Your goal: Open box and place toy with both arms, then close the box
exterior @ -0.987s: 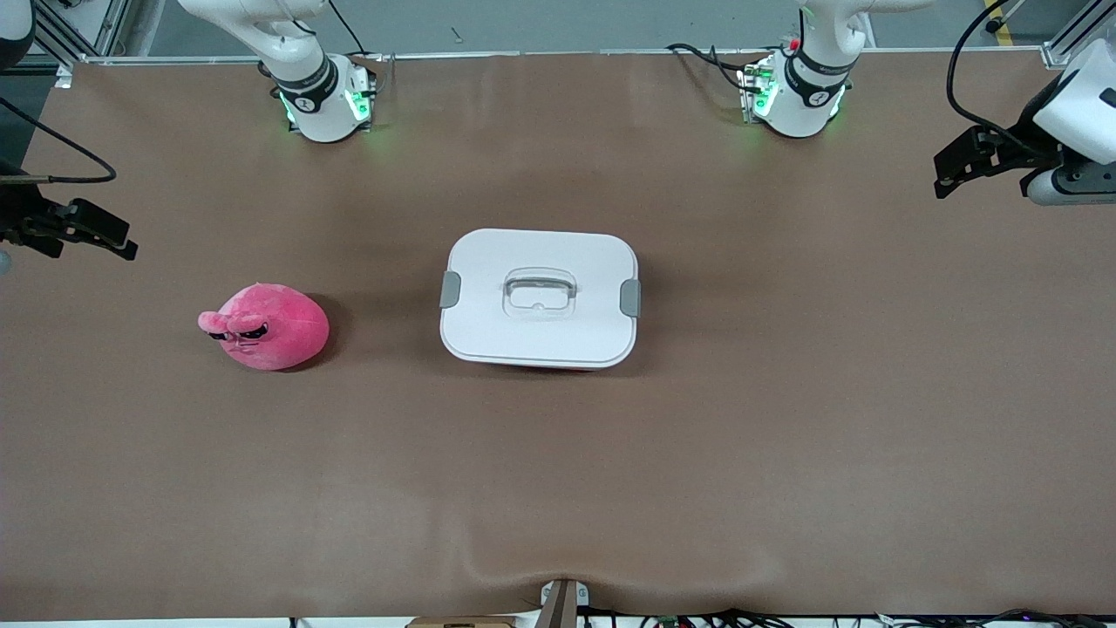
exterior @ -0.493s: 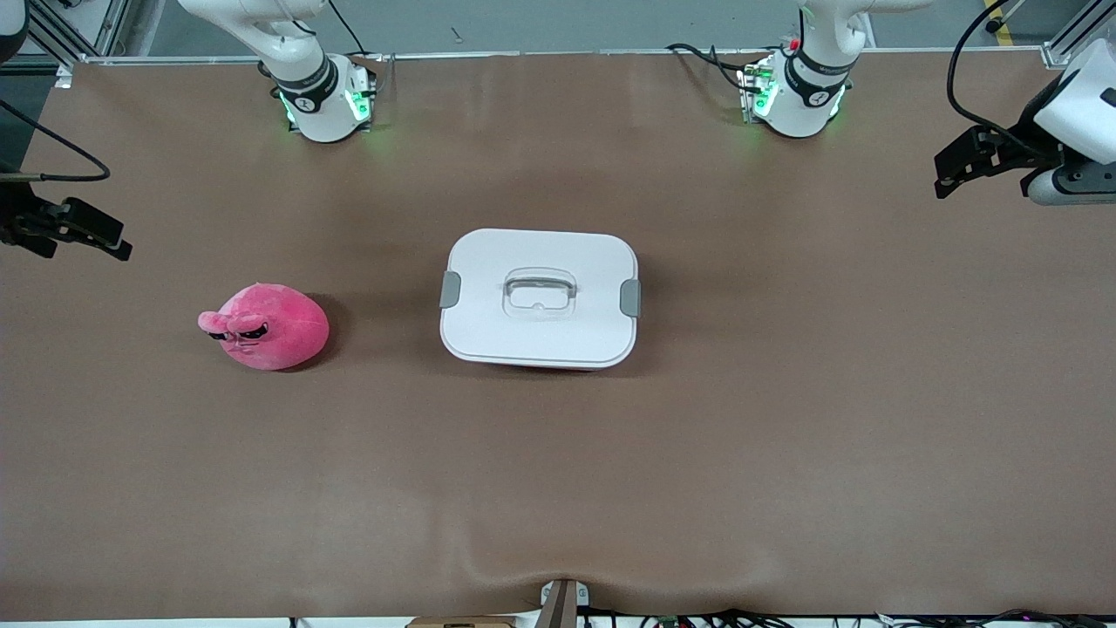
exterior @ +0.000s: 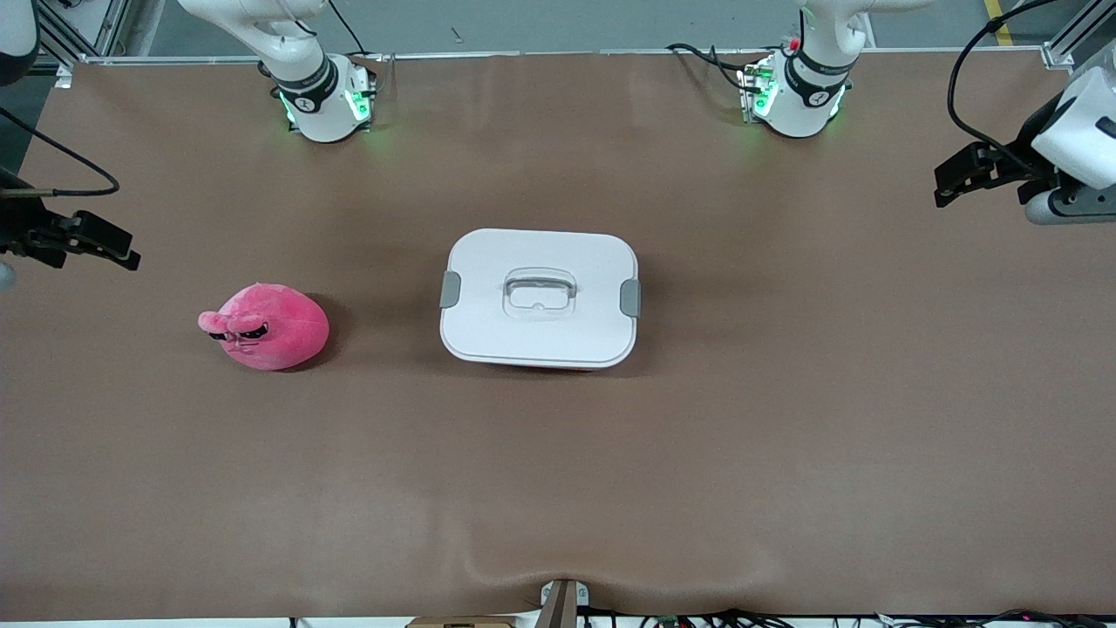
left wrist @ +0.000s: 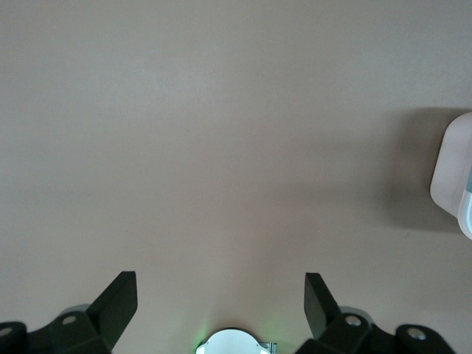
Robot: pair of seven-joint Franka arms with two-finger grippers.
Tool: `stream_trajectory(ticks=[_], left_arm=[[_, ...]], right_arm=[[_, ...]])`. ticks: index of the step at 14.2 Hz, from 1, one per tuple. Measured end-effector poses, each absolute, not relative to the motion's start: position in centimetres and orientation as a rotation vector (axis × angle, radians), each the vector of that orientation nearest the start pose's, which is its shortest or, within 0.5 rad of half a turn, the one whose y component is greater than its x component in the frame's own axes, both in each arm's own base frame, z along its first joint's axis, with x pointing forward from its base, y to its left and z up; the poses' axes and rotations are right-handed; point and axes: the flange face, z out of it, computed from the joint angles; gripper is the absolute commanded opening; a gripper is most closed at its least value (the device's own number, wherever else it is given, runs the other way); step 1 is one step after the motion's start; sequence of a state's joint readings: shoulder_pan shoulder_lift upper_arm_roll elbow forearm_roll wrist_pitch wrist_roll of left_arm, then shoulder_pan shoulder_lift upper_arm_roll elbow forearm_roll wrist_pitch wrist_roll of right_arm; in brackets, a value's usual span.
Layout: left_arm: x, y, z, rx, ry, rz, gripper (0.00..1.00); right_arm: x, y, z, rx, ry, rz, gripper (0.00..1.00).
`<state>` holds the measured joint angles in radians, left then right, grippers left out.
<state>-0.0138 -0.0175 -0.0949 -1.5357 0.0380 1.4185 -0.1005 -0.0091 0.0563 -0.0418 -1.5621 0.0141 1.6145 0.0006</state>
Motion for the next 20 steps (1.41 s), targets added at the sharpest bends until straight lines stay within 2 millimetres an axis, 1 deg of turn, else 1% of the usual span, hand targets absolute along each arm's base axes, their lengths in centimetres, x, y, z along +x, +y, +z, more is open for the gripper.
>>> stream_trajectory(ticks=[2,3,4,5,6,8,11,13,16,20], left_arm=[[53.0,-5.4,63.6,-3.086,-0.012,0.163,1.00],[52.9,-5.6,63.6,-3.084,-0.049,0.166,1.00],[52.9,-6.0,63.5,-3.084,-0.098,0.169,1.00],[52.8,-7.0,63.4,-3.089,-0.145,0.174,1.00],[52.9,-8.2,63.1,-3.093,-0.189,0.184,1.00],[53.3,-10.8,61.9,-3.095,-0.265,0.191,1.00],[54.3,-14.7,60.4,-3.092,-0.404,0.151,1.00],[54.4,-17.4,59.4,-3.084,-0.494,0.140,1.00],[54.5,-21.8,57.7,-3.074,-0.635,0.131,1.00],[53.8,-27.4,55.3,-3.033,-0.803,0.133,1.00]], right_arm=[[57.8,-2.3,59.7,-3.129,0.069,0.000,1.00],[58.0,-2.0,59.6,-3.129,0.061,-0.010,1.00],[58.3,-1.5,59.2,-3.130,0.048,-0.010,1.00],[58.8,-0.8,58.4,-3.130,0.030,0.002,1.00],[59.3,0.0,57.1,-3.131,0.010,0.028,1.00],[60.3,1.2,53.9,-3.132,-0.022,0.071,1.00],[61.1,1.8,49.2,-3.132,-0.036,0.116,1.00],[61.3,1.8,46.9,-3.131,-0.050,0.162,1.00],[61.6,1.7,44.5,-3.129,-0.052,0.214,1.00],[60.7,1.4,40.1,-3.123,-0.093,0.265,1.00]])
